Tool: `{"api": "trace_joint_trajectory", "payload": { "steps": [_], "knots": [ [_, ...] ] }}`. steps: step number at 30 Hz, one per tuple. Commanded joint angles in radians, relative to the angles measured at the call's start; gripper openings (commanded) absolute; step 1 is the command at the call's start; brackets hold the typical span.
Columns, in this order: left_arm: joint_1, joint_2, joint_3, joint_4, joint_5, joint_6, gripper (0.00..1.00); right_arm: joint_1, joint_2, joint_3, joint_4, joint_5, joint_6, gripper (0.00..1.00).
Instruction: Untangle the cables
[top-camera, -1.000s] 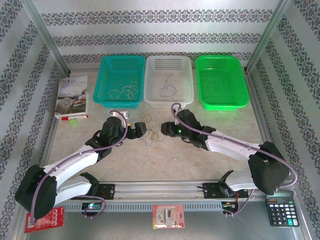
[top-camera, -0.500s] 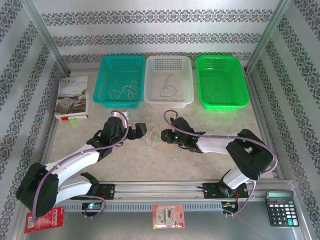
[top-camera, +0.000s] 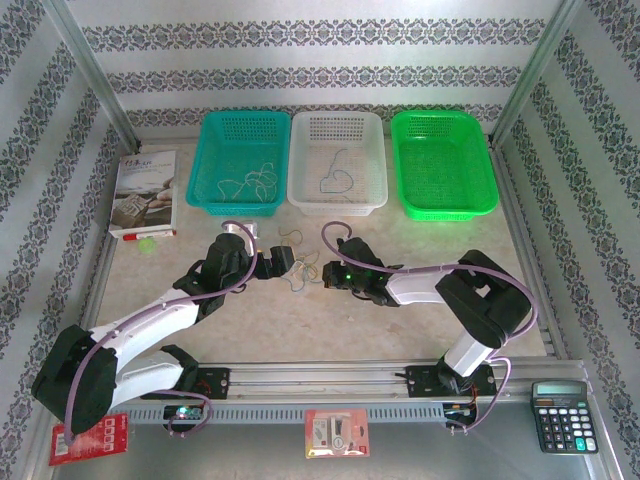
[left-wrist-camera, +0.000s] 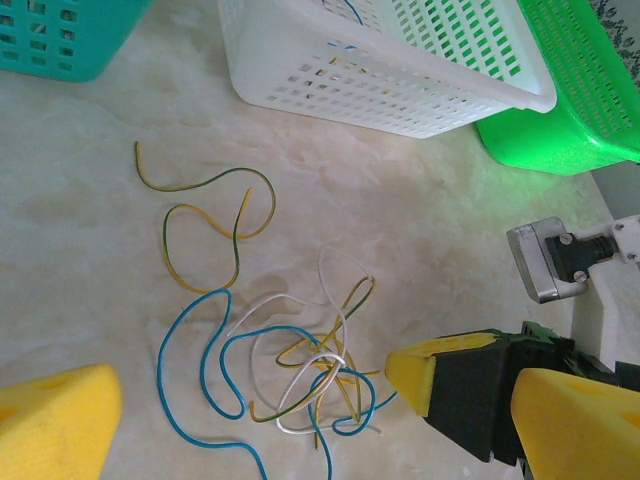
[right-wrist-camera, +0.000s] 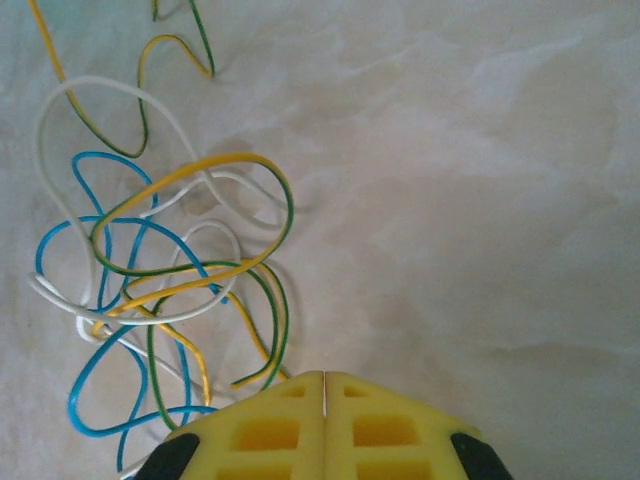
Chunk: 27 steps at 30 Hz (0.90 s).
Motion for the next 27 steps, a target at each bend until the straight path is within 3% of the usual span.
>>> {"api": "trace_joint_trajectory", "payload": {
  "steps": [1,8,13,21,27],
  "knots": [
    [-0.013,-0.01,-0.004,0.018,0.024,0.021,1.0,-0.022,-0.09,0.003,0.004,-0.021,-0.004,0.0],
    [-0.014,-0.025,-0.029,0.069,0.085,0.079,1.0,-0.046,-0.357,0.099,-0.182,-0.043,-0.059,0.0],
    [-0.014,-0.048,0.005,0.052,0.127,0.134,1.0,-0.051,-0.461,0.183,-0.27,-0.059,-0.096,0.0],
    [-0.014,-0.088,0.076,0.028,0.167,0.216,1.0,-0.057,-0.514,0.306,-0.341,-0.099,-0.127,0.0],
    [-0.014,-0.027,0.112,0.08,0.229,0.228,1.0,-0.05,-0.51,0.373,-0.339,-0.119,-0.113,0.0]
  ]
}}
